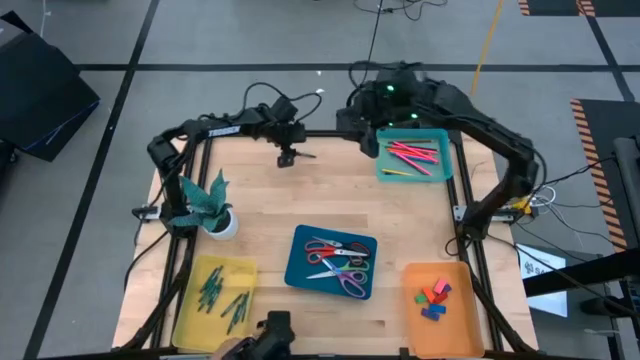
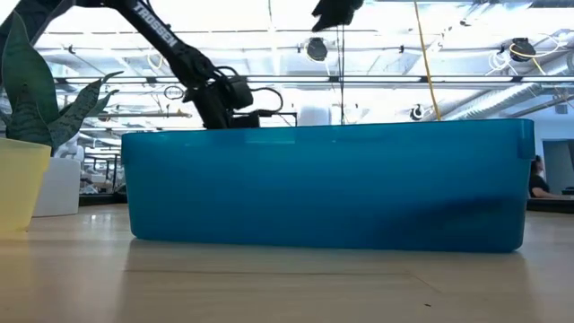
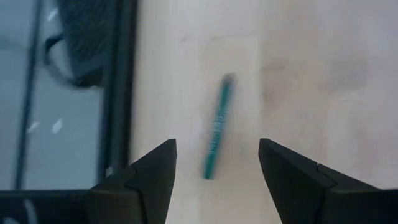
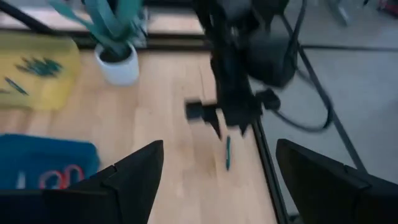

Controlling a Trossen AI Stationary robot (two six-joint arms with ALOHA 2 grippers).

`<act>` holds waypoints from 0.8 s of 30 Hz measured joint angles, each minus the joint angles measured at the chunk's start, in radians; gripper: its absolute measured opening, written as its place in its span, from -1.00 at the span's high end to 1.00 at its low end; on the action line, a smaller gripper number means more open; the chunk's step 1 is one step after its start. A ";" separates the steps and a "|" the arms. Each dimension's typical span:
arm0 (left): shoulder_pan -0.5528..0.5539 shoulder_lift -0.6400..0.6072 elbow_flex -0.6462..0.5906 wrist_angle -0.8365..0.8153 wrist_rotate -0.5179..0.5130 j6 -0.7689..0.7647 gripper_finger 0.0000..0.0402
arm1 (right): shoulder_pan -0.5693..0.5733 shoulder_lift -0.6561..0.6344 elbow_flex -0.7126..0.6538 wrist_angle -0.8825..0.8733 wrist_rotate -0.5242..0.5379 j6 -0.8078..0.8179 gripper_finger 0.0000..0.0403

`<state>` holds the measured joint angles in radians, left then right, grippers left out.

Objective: Sort crayons/erasers/pens/pencils in bins
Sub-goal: Put the green crayon into the yellow bin

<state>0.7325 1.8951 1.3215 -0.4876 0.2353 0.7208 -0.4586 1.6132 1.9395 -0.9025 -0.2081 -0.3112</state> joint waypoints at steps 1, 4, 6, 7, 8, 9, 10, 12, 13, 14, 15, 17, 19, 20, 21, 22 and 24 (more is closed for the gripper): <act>-0.009 0.011 0.005 0.014 -0.054 -0.027 -0.15 | 0.007 -0.017 0.000 0.002 0.003 0.015 -0.50; -0.028 0.018 0.012 0.016 -0.120 -0.073 -0.15 | 0.026 -0.051 0.000 0.000 0.053 0.056 -0.50; -0.040 0.009 0.012 0.010 -0.136 -0.118 -0.15 | 0.034 -0.064 0.000 -0.001 0.081 0.070 -0.50; -0.047 0.001 0.013 -0.006 -0.142 -0.146 -0.15 | 0.036 -0.071 0.000 -0.005 0.084 0.077 -0.50; -0.055 -0.009 0.013 -0.025 -0.153 -0.172 -0.15 | 0.036 -0.074 0.000 -0.007 0.084 0.085 -0.50; -0.064 -0.019 0.013 -0.044 -0.157 -0.201 -0.15 | 0.036 -0.075 0.000 -0.005 0.082 0.093 -0.50; -0.074 -0.027 0.014 -0.066 -0.163 -0.233 -0.15 | 0.036 -0.075 0.000 -0.004 0.082 0.098 -0.50; -0.093 -0.039 0.014 -0.114 -0.176 -0.307 -0.15 | 0.036 -0.072 0.000 -0.008 0.082 0.104 -0.50; -0.104 -0.043 0.014 -0.137 -0.176 -0.347 -0.15 | 0.036 -0.070 -0.001 -0.008 0.082 0.104 -0.50; -0.116 -0.048 0.014 -0.155 -0.171 -0.380 -0.15 | 0.036 -0.068 -0.001 -0.008 0.082 0.101 -0.50; -0.128 -0.053 0.014 -0.173 -0.138 -0.396 -0.15 | 0.036 -0.066 -0.001 -0.003 0.082 0.098 -0.50; -0.157 -0.061 0.002 -0.170 -0.040 -0.383 -0.15 | 0.035 -0.064 -0.001 0.008 0.082 0.097 -0.50; -0.189 -0.062 -0.019 -0.143 0.040 -0.320 -0.12 | 0.035 -0.063 -0.001 0.014 0.080 0.101 -0.50; -0.202 -0.061 -0.033 -0.133 0.054 -0.288 -0.09 | 0.036 -0.063 -0.001 0.016 0.078 0.107 -0.50; -0.212 -0.060 -0.045 -0.121 0.059 -0.266 -0.06 | 0.038 -0.064 -0.001 0.014 0.078 0.116 -0.50; -0.215 -0.058 -0.055 -0.107 0.058 -0.259 -0.02 | 0.040 -0.065 -0.001 0.010 0.078 0.129 -0.50; -0.215 -0.057 -0.075 -0.062 0.046 -0.291 0.03 | 0.045 -0.064 -0.001 -0.012 0.078 0.163 -0.50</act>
<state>0.5176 1.8382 1.2468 -0.5493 0.2810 0.4294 -0.4132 1.5490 1.9381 -0.9144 -0.1300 -0.1484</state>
